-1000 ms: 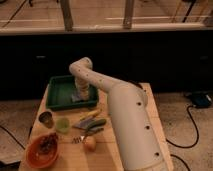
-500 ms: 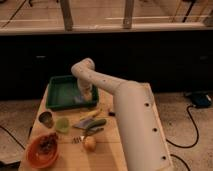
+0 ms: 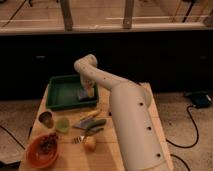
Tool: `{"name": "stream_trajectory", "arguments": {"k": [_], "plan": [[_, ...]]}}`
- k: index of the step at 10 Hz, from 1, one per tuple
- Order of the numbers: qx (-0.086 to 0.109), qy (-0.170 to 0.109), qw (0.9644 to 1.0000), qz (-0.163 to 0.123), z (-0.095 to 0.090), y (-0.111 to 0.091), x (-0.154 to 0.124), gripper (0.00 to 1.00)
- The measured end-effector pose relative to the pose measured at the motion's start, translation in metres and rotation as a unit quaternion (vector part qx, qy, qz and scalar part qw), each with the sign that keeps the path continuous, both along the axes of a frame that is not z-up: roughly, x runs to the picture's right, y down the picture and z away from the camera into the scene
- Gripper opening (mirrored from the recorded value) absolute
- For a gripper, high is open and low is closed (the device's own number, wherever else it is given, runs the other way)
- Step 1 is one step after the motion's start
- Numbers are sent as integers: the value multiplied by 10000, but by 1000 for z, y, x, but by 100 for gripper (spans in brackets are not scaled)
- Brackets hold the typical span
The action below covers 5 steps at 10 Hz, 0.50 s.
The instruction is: Wipe tray with sponge
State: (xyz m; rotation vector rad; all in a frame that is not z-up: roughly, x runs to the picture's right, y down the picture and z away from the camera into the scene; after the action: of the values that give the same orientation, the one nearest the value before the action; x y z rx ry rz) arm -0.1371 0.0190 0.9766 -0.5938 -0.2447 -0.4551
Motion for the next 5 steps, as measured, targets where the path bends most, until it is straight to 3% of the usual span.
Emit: {"name": "stream_trajectory", "arguments": {"k": [3, 5], "plan": [[-73, -402, 9990, -166, -1, 3, -29, 2], [-159, -521, 9982, -232, -13, 15, -29, 2]]}}
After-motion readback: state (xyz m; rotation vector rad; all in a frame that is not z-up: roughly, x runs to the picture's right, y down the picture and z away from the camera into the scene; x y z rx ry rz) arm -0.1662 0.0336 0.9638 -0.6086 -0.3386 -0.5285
